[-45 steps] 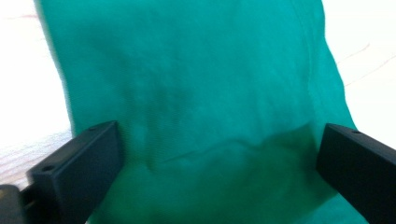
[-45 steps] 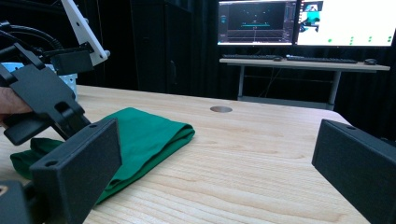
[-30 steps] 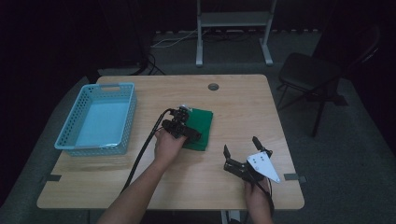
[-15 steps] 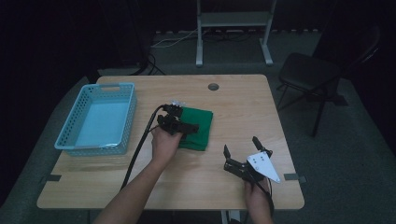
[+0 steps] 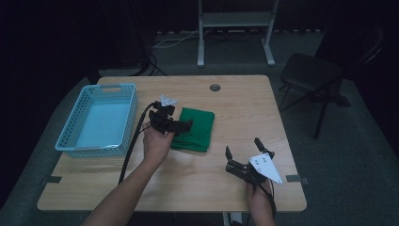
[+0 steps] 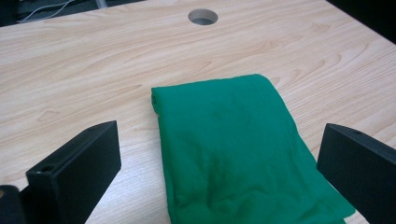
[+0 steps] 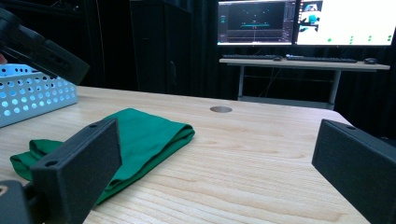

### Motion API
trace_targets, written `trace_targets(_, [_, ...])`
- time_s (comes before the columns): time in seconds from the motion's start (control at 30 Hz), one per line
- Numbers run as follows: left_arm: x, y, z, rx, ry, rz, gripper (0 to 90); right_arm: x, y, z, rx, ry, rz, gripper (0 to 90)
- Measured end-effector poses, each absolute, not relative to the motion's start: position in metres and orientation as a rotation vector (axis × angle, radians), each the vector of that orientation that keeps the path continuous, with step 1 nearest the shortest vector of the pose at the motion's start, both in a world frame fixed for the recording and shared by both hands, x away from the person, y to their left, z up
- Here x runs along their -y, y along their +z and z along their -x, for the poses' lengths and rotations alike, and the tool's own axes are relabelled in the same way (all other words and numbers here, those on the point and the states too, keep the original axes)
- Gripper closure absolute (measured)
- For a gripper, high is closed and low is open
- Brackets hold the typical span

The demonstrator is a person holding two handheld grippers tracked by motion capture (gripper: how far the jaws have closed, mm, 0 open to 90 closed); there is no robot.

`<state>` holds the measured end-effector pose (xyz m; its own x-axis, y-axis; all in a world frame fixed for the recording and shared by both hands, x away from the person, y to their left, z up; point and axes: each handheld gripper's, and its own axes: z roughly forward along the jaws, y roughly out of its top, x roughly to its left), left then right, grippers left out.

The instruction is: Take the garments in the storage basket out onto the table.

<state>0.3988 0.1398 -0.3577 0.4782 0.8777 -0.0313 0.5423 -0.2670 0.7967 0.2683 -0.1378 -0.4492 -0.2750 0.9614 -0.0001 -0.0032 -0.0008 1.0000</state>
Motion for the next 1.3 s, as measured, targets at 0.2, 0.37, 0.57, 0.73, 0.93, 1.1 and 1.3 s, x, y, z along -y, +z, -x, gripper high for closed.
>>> trace_targets(0.2, [-0.150,-0.348,-0.389,-1.078,0.541,-1.908,0.0,0.137,-0.449,-0.268,-1.408,1.414,-1.062,0.9])
trace_targets(0.37, [-0.155,-0.342,-0.383,-1.057,0.555,-1.883,0.0,0.137,-0.449,-0.268,-1.409,1.413,-1.062,0.9])
trace_targets(0.57, [-0.159,-0.337,-0.376,-1.034,0.565,-1.879,0.0,0.137,-0.449,-0.268,-1.408,1.413,-1.064,0.9])
trace_targets(0.73, [-0.165,-0.335,-0.370,-1.011,0.570,-1.862,0.0,0.137,-0.449,-0.268,-1.408,1.413,-1.063,0.9])
trace_targets(0.93, [-0.175,-0.338,-0.362,-0.977,0.544,-1.826,0.0,0.137,-0.449,-0.268,-1.408,1.412,-1.062,0.9])
trace_targets(1.1, [-0.184,-0.342,-0.357,-0.975,0.546,-1.815,0.0,0.137,-0.449,-0.268,-1.408,1.410,-1.062,0.9])
trace_targets(1.3, [-0.200,-0.345,-0.352,-0.973,0.547,-1.789,0.0,0.137,-0.449,-0.268,-1.408,1.409,-1.061,0.9])
